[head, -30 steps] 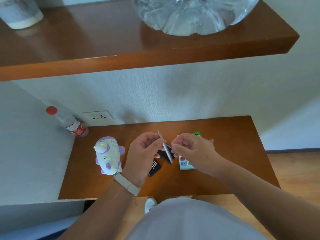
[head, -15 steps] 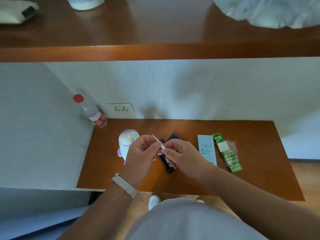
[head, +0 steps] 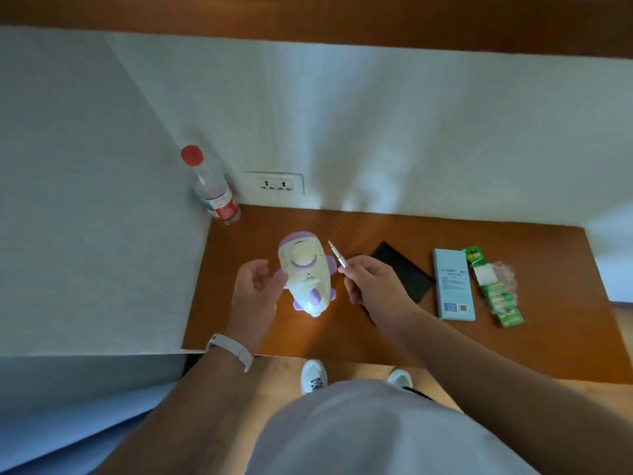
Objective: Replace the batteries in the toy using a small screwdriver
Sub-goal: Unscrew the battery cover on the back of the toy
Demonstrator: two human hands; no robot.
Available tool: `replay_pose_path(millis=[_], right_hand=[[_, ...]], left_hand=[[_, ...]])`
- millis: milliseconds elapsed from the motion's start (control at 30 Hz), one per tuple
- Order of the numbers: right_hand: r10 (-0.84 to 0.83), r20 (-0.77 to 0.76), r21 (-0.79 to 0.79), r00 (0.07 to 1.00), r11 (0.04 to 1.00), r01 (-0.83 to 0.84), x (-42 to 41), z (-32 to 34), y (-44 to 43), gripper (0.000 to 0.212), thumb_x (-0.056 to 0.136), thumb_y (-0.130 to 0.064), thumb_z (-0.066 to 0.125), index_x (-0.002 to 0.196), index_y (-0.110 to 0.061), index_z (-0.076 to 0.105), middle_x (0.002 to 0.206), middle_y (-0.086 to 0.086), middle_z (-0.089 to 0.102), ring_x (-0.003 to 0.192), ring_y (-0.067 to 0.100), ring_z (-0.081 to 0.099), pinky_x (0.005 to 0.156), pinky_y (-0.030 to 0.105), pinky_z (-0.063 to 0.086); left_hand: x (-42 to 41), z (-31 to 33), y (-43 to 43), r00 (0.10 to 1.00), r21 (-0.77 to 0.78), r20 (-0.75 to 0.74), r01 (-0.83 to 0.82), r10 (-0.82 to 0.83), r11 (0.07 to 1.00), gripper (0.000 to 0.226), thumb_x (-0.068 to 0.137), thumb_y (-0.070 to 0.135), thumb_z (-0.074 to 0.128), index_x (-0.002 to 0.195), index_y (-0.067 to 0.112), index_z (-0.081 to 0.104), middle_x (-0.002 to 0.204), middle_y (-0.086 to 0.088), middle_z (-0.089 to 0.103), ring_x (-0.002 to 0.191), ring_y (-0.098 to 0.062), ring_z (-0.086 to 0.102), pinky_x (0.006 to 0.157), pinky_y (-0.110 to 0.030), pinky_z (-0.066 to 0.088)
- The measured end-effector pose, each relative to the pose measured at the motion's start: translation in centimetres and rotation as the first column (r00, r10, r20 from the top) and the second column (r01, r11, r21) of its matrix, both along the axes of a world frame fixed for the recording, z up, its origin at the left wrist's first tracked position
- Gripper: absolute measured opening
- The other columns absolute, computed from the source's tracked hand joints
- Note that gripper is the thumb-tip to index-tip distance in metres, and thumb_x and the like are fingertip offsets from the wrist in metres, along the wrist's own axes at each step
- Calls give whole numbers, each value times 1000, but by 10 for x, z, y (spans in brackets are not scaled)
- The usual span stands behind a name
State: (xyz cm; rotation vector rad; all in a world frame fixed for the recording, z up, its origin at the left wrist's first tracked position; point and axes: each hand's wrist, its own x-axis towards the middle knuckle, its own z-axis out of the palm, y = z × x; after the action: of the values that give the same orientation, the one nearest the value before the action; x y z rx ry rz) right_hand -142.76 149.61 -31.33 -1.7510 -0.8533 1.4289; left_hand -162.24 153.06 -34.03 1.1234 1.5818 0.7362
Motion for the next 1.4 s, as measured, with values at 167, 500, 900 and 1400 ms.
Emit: replay_pose_path(millis=[167,500,900,1400], right_hand=[[-119,-111,-44,987,992,115,-12,-11,10,24,99,-20,53,82,-16,70,66,9,52,60,21,46,65,35,42],[-238,-225,-71,945,971,227,-20,-23,23,16,94,-7,51,78,-8,52,59,6,42,52,18,39,54,32,40],[-242,-195,-85,951,970,229,-16,-25,17,18,96,-16,51,86,-6,62,66,7,48,60,19,42,60,33,39],[-108,-75,40,991,993,112,23,48,-24,23,101,-23,51,90,-14,69,65,5,52,63,23,45,69,35,41]], left_hand=[[0,-30,15,983,-227,179,79,-39,971,55,95,43,64,141,23,40,131,4,55,124,-20,54,94,-33,45],[6,-61,20,864,-344,503,213,-12,914,65,82,37,77,139,30,48,134,-1,64,128,-24,57,114,-53,39],[7,-63,18,811,-310,584,208,13,928,72,77,30,79,142,21,46,132,-11,63,125,-32,59,109,-54,46],[22,9,14,798,-37,598,123,-77,992,93,69,40,84,147,20,37,134,-10,60,122,-31,62,99,-55,54]])
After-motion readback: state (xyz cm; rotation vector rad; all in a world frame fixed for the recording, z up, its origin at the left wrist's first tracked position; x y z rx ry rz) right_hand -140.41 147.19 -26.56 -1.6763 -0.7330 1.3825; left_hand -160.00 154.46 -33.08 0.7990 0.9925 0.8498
